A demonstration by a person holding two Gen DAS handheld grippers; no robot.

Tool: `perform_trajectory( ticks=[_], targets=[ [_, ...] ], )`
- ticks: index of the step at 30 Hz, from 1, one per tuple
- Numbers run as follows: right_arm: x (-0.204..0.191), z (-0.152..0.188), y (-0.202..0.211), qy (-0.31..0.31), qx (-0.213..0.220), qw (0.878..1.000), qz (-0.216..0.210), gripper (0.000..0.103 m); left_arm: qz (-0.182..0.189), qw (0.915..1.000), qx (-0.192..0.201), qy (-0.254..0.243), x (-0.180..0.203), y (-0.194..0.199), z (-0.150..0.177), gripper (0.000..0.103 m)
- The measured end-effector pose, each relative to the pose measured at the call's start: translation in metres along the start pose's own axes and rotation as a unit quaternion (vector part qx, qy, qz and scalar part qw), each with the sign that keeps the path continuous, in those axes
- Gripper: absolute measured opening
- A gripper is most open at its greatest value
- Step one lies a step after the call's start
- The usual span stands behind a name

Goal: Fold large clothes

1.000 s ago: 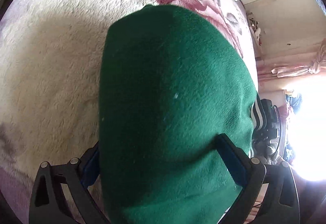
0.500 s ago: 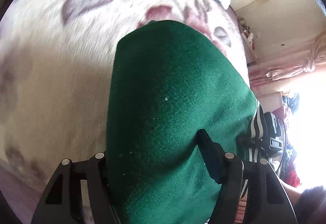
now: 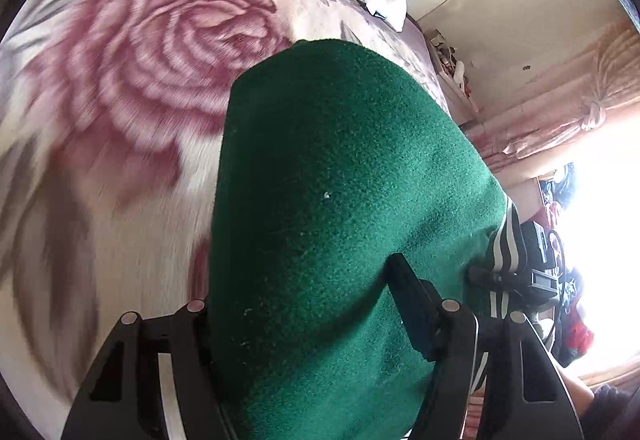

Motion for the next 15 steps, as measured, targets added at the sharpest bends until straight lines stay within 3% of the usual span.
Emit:
perform_trajectory(
  ticks=[5,7,8,9,11,13,15],
  targets=[
    [0.036,-0.071,-0.024,-0.021,0.036,0.998,0.035,0.043,0.001,0.9990,-0.044,-0.001,-0.032,-0.082,-0.068,0.064],
    [0.062,-0.079,-0.033,-0.051,0.035,0.997,0.050,0.043,-0.024,0.9972,-0.071,-0.003,-0.047,-0.115,-0.072,0.073],
    [0.077,-0.080,-0.036,-0.072,0.034,0.996,0.052,0.043,-0.015,0.9968,-0.078,0.004,-0.054,-0.124,-0.071,0.082],
    [0.085,-0.078,-0.039,-0.082,0.027,0.995,0.048,0.046,-0.002,0.9966,-0.082,0.011,-0.057,-0.125,-0.070,0.082],
    [0.086,-0.067,-0.030,-0.072,0.021,0.995,0.060,0.057,0.000,0.9967,-0.081,0.006,-0.056,-0.119,-0.066,0.082],
    [0.077,-0.055,-0.022,-0.058,0.017,0.992,0.109,0.081,-0.014,0.9966,-0.081,-0.011,-0.052,-0.110,-0.058,0.082],
    [0.064,-0.030,0.003,-0.025,0.021,0.983,0.178,0.084,-0.037,0.9967,-0.069,-0.021,-0.049,-0.095,-0.046,0.082]
  ],
)
Point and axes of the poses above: each gripper's, at about its wrist camera, not at the fingertips, and y roughly against the way its jaws point, x to its right, z to its underside, the point moved 2 cm from there along -y, roughly the way its jaws point, and after that the axes turned 2 degrees about y, right-handed, at the moved point
